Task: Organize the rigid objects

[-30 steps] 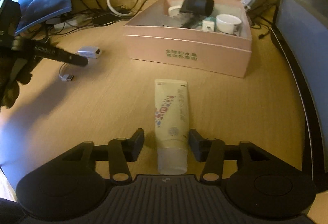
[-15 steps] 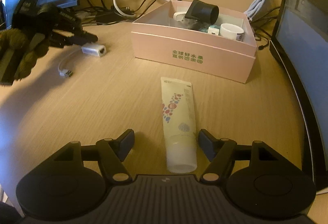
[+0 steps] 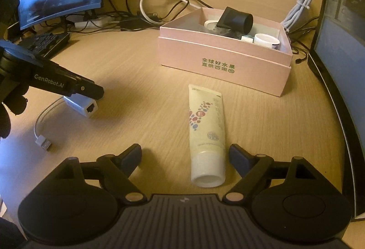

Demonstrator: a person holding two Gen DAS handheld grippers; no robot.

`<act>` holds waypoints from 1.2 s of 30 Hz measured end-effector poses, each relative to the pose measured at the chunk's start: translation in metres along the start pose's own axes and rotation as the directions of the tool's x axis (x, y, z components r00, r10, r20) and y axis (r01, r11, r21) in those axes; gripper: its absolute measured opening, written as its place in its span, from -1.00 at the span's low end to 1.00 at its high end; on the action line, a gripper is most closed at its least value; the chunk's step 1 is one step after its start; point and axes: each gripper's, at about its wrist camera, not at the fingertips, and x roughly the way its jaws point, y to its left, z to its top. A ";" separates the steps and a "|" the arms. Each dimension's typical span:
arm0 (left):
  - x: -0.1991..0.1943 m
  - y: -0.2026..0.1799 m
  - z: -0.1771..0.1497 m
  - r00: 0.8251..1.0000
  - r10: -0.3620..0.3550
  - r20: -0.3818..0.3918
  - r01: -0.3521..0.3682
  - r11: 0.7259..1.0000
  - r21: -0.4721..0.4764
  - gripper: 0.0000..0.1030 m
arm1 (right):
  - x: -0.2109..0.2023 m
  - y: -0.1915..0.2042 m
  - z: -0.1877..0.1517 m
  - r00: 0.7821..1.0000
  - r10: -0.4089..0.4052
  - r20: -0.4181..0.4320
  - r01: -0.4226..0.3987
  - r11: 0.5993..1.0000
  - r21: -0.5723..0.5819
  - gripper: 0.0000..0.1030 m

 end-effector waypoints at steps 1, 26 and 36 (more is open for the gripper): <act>-0.003 -0.002 0.000 1.000 0.006 0.004 -0.006 1.000 0.002 -0.51 | -0.001 0.000 -0.001 1.000 0.002 0.002 -0.002 1.000 -0.004 0.64; -0.057 0.006 -0.036 0.994 -0.109 -0.010 0.107 0.987 -0.122 -0.47 | -0.007 -0.004 -0.013 0.997 0.063 0.039 -0.062 0.998 -0.020 0.87; -0.013 -0.014 -0.003 0.998 0.065 -0.025 -0.062 0.991 0.115 -0.44 | -0.007 -0.002 -0.013 0.998 0.052 0.035 -0.051 0.998 -0.030 0.87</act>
